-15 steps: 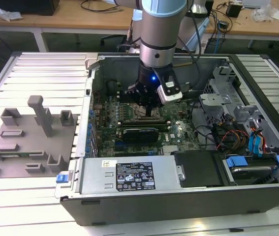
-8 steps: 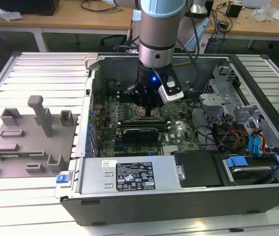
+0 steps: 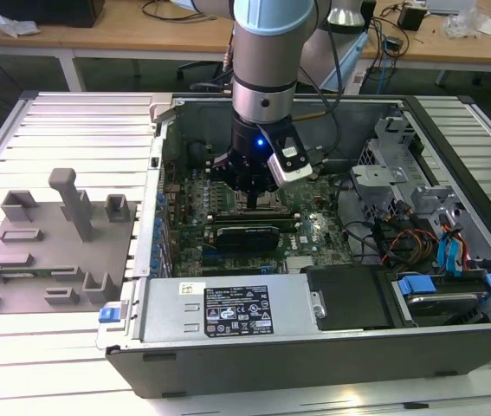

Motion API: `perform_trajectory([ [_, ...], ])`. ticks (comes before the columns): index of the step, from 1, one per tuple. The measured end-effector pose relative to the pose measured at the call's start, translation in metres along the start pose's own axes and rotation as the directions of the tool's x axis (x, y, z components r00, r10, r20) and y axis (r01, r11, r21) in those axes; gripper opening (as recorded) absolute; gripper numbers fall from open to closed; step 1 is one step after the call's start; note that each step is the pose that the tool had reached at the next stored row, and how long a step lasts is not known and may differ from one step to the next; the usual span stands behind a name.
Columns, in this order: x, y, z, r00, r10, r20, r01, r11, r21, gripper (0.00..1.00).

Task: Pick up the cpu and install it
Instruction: 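Install the second cpu locking lever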

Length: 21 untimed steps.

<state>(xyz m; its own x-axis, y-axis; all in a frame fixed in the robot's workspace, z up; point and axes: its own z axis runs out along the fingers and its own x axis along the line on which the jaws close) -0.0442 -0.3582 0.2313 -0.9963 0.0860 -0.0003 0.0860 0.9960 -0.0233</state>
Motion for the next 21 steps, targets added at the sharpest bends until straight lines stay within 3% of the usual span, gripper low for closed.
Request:
perform_trajectory([
  [21,0.003,-0.0002,0.0051,1.0,0.0,0.0008,0.0,1.0,-0.0001,0.11],
])
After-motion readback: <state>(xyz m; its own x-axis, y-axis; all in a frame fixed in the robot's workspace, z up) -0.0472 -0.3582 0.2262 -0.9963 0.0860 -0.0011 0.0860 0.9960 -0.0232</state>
